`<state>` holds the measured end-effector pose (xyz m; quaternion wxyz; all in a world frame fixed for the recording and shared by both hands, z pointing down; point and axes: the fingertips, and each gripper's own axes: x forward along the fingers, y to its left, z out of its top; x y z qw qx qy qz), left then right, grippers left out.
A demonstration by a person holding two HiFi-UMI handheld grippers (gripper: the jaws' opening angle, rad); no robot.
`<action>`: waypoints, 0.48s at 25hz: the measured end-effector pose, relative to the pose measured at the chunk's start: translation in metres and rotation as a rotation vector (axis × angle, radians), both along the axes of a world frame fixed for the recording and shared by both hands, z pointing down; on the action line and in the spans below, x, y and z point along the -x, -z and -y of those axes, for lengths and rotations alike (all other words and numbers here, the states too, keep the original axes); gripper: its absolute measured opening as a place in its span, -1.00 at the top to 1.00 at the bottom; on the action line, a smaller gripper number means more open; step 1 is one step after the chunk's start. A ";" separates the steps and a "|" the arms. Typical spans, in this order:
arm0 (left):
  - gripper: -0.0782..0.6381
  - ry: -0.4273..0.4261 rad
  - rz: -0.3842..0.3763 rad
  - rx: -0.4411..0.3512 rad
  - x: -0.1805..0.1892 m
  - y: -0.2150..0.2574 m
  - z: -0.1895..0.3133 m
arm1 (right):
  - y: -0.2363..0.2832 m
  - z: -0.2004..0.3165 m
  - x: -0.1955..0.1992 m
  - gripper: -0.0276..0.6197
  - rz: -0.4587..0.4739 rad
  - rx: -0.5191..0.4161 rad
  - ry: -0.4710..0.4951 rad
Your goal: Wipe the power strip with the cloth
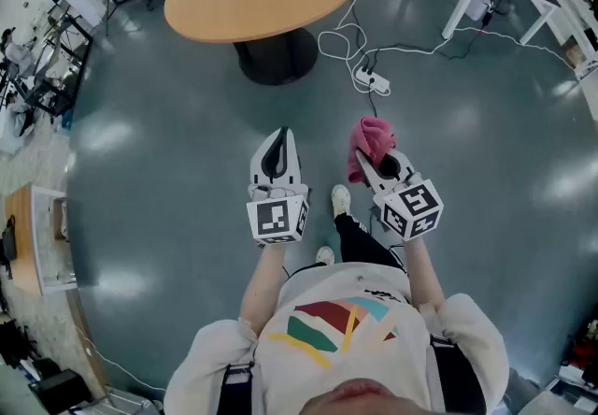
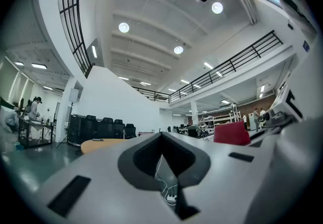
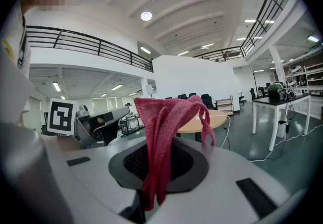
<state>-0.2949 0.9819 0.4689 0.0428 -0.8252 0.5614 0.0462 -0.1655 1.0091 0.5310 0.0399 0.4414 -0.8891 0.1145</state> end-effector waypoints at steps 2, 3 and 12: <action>0.68 0.008 0.003 -0.006 -0.013 -0.005 0.038 | -0.008 0.038 -0.014 0.79 -0.002 0.001 0.014; 0.68 0.014 0.001 -0.004 -0.018 -0.007 0.057 | -0.011 0.055 -0.020 0.80 -0.004 0.004 0.022; 0.68 0.102 0.039 -0.059 -0.027 0.021 0.207 | 0.001 0.214 -0.055 0.80 0.053 -0.006 0.091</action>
